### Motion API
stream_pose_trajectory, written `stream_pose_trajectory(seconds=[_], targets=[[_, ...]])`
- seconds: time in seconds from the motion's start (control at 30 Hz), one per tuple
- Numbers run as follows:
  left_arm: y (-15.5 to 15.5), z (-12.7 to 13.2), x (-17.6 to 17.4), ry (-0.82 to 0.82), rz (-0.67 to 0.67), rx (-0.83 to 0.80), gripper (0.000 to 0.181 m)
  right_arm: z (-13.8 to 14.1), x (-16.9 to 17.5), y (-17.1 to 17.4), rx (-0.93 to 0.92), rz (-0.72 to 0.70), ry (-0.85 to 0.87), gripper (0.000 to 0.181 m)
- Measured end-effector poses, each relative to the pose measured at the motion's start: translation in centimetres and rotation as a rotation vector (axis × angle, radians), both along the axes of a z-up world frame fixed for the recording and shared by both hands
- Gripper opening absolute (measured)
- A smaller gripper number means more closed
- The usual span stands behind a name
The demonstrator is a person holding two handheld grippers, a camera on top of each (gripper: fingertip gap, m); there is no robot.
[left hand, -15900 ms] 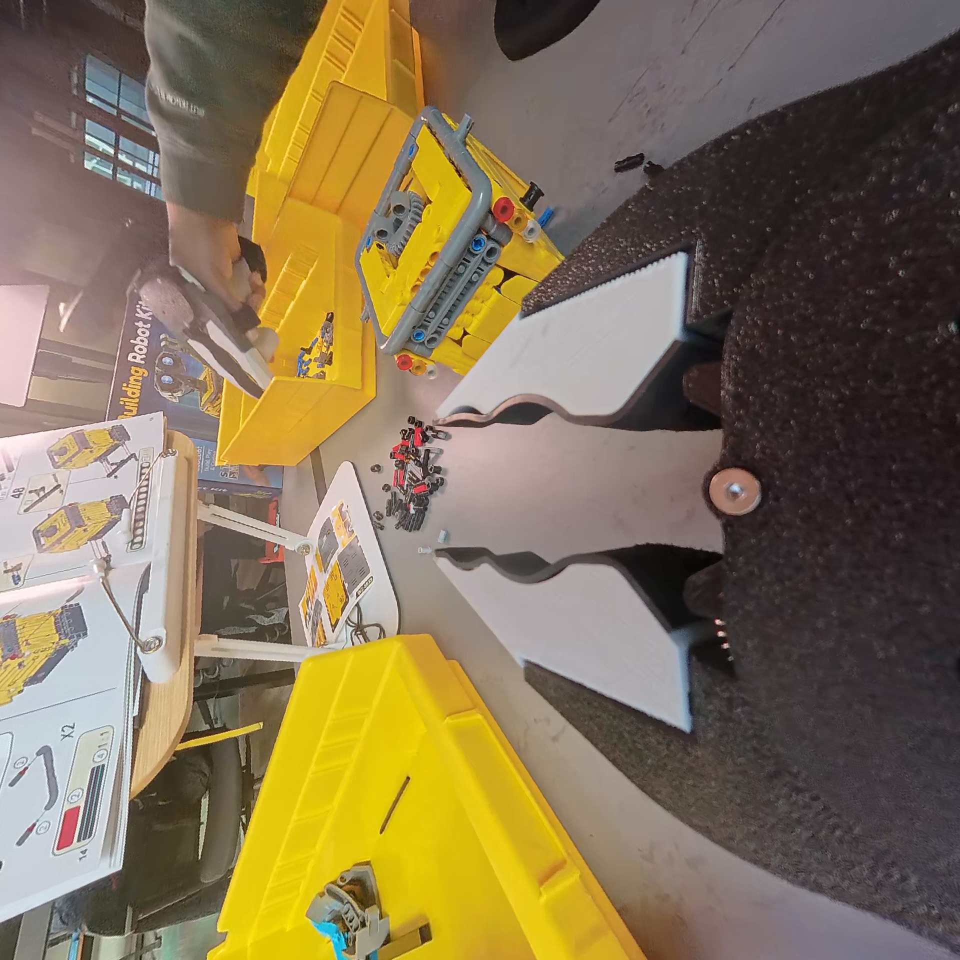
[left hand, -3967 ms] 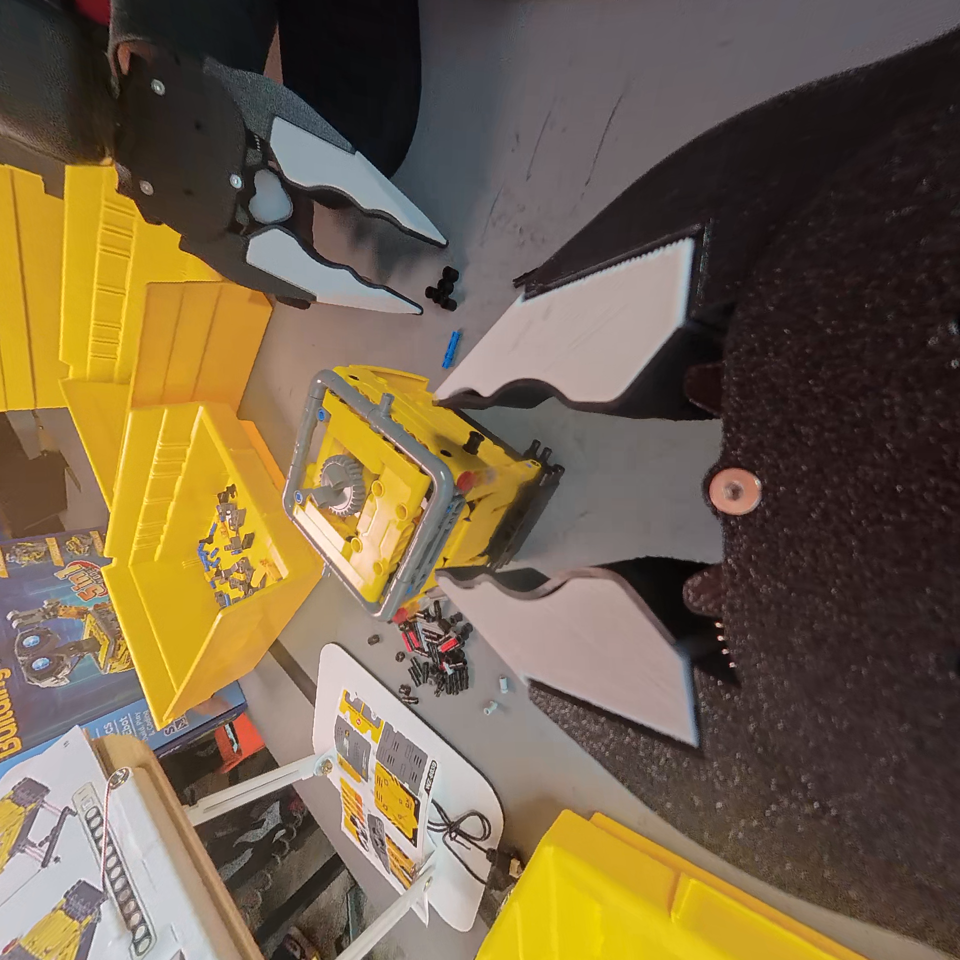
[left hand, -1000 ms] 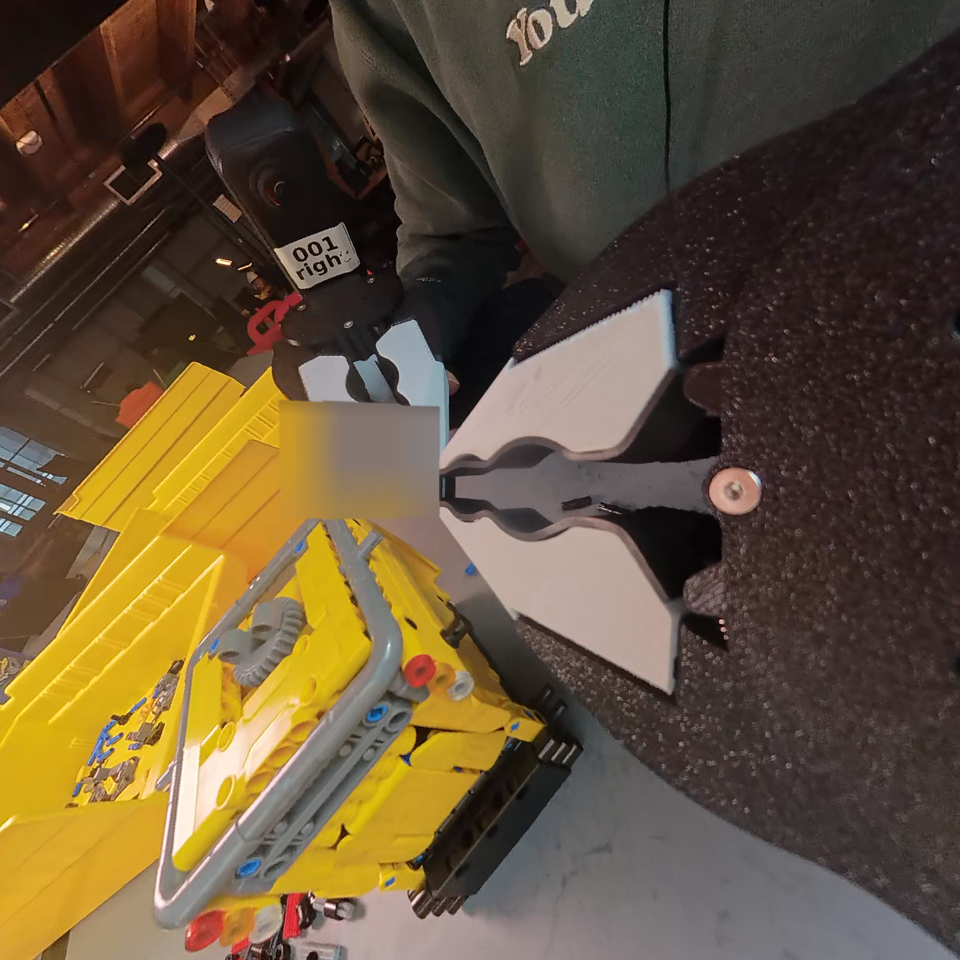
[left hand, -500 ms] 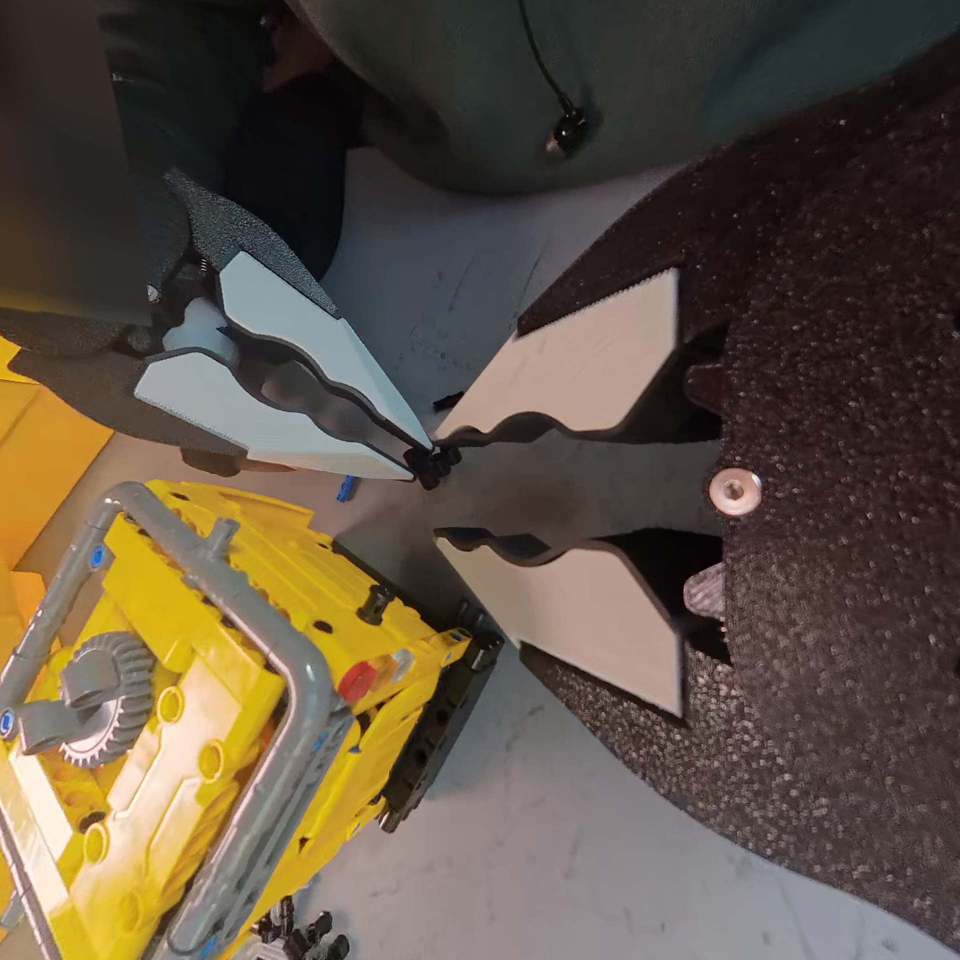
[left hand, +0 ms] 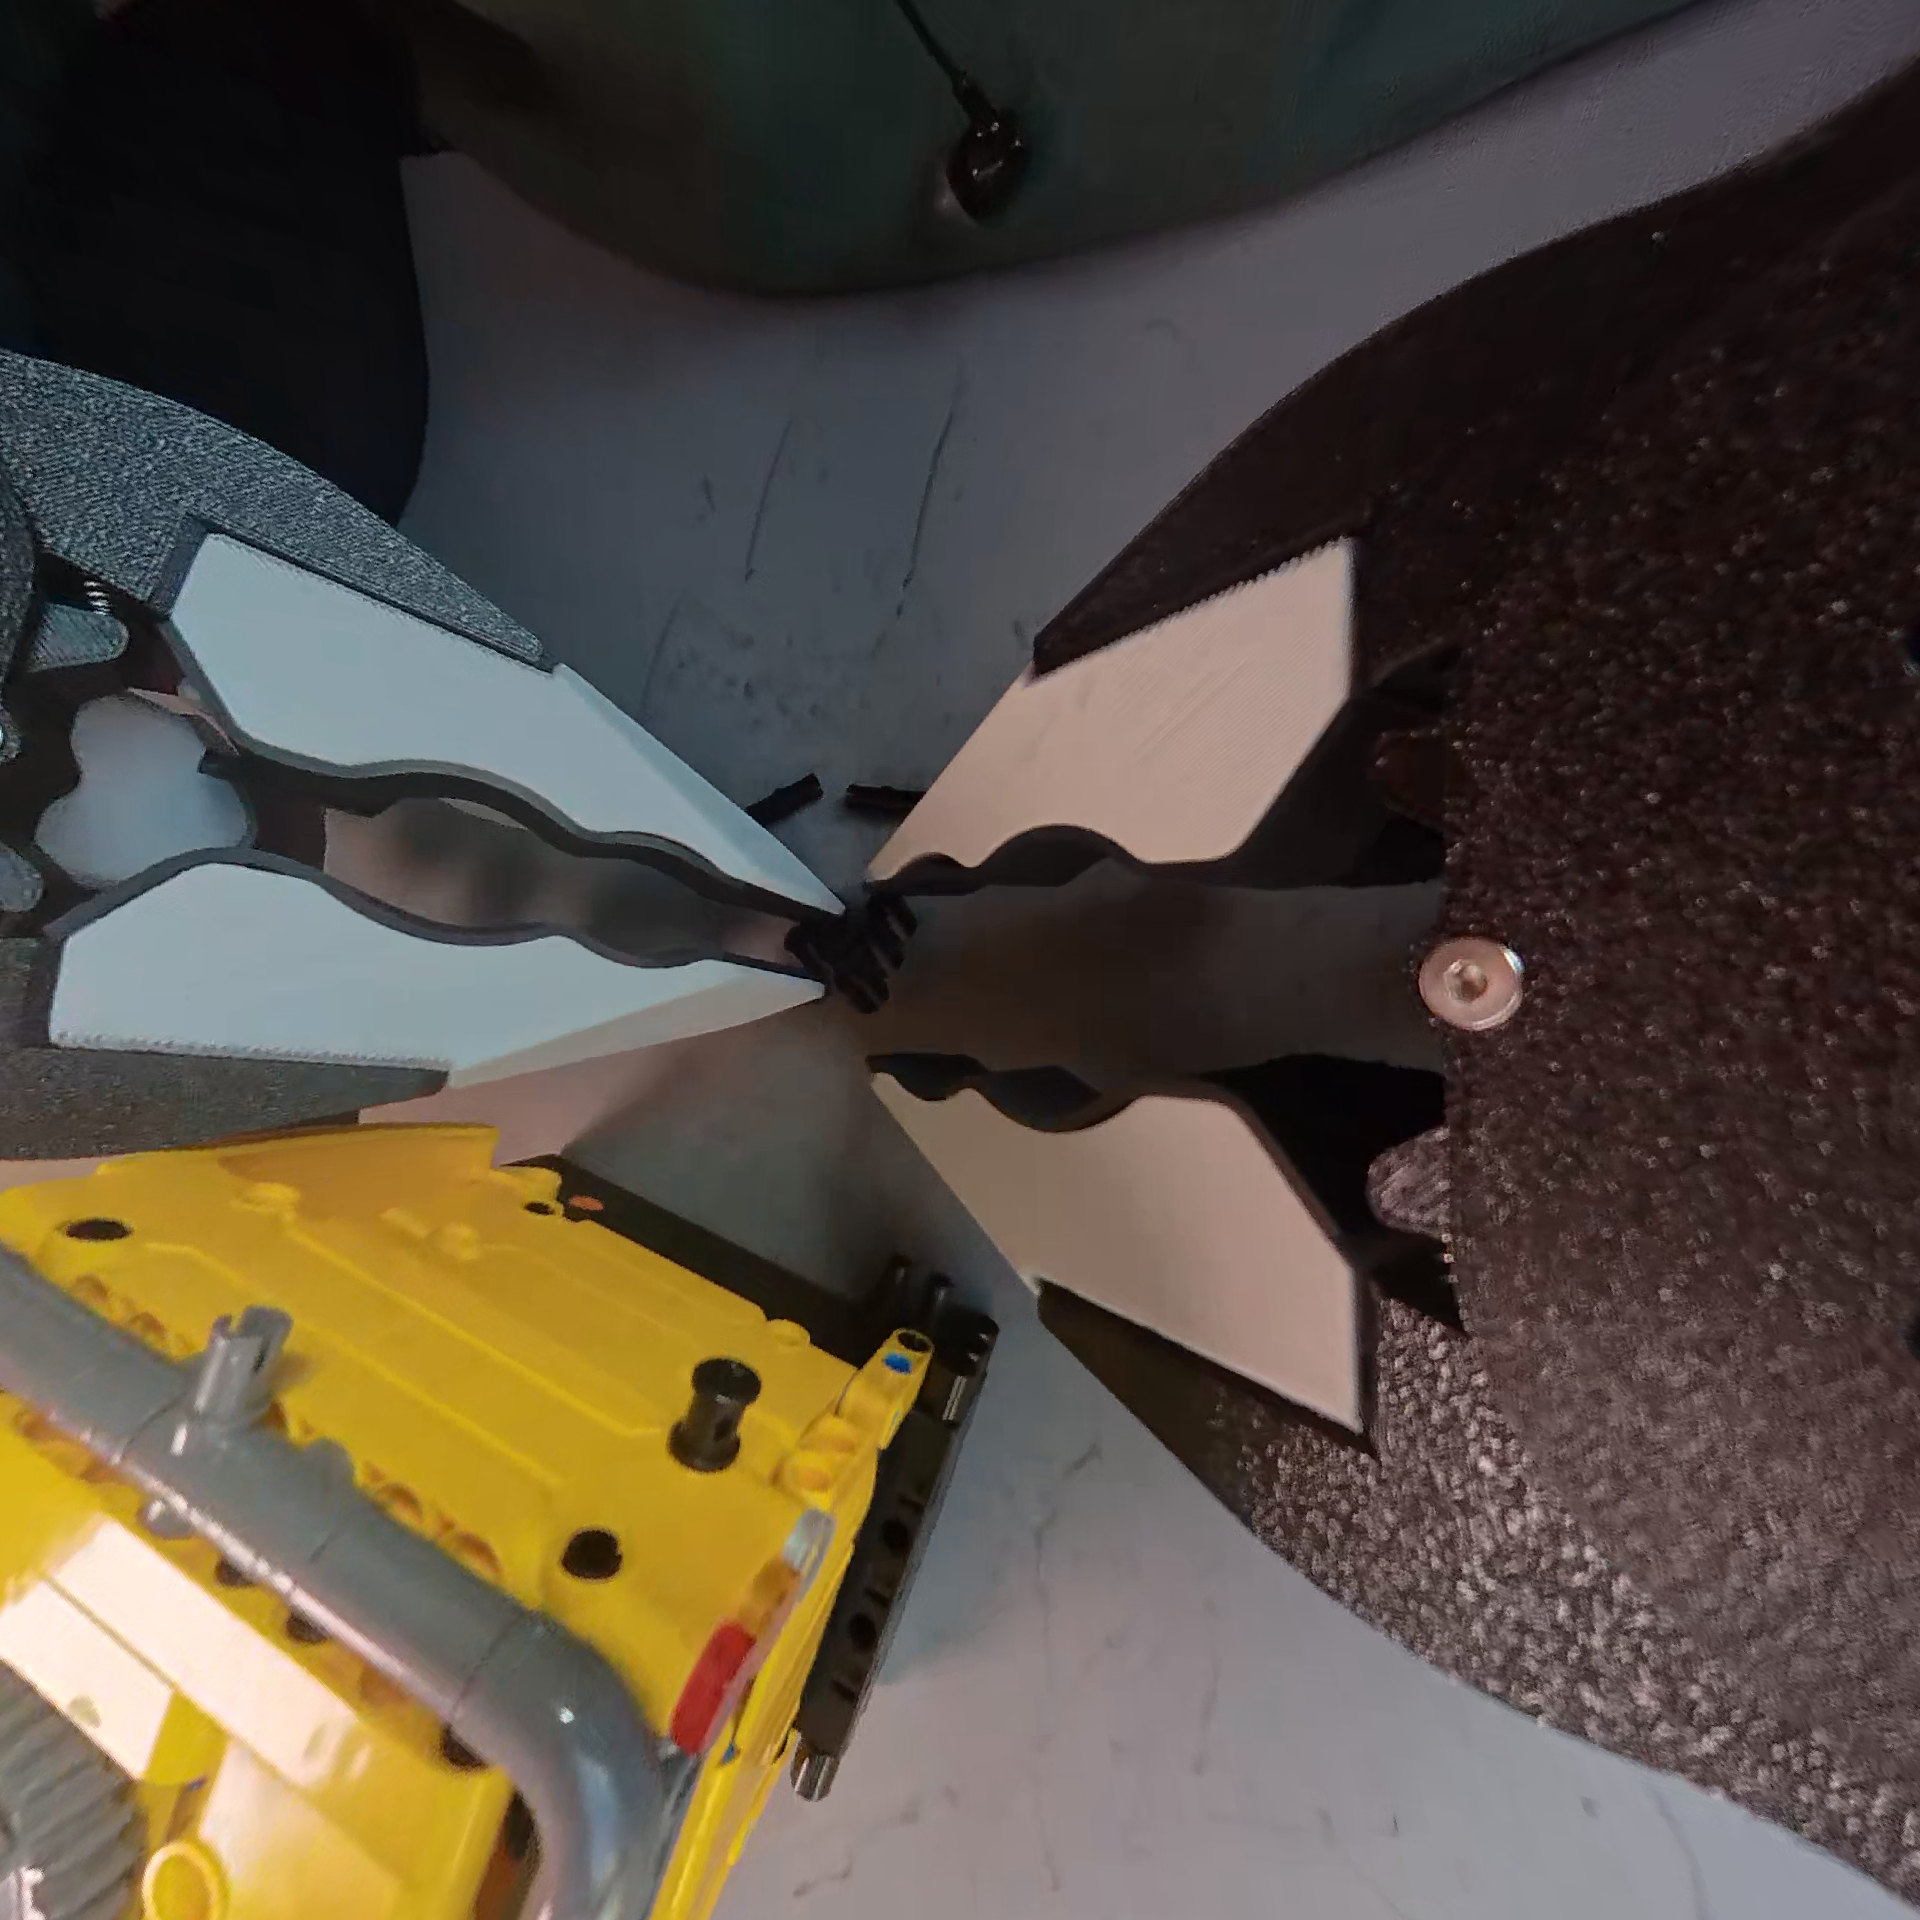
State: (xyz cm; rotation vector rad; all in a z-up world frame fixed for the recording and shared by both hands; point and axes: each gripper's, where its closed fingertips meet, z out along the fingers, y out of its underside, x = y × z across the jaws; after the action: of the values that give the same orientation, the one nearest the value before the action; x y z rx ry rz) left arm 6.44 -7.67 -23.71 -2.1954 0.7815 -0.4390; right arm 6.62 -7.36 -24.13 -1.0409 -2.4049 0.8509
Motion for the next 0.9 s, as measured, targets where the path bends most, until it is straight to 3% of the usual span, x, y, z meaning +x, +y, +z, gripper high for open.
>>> stream_pose_trajectory(seconds=[0.63,0.77,0.9], targets=[[-0.1,0.3,0.0,-0.027,0.013,-0.003,0.027,1.2,1.2,1.0,-0.057,-0.017,0.032,0.017],[-0.1,0.6,-0.3,-0.040,0.023,0.002,0.028,2.5,2.7,2.9,-0.044,-0.043,0.057,0.017],[-0.1,1.1,-0.5,-0.044,0.031,0.019,0.028,3.3,4.0,6.6,-0.003,-0.165,0.069,0.017]])
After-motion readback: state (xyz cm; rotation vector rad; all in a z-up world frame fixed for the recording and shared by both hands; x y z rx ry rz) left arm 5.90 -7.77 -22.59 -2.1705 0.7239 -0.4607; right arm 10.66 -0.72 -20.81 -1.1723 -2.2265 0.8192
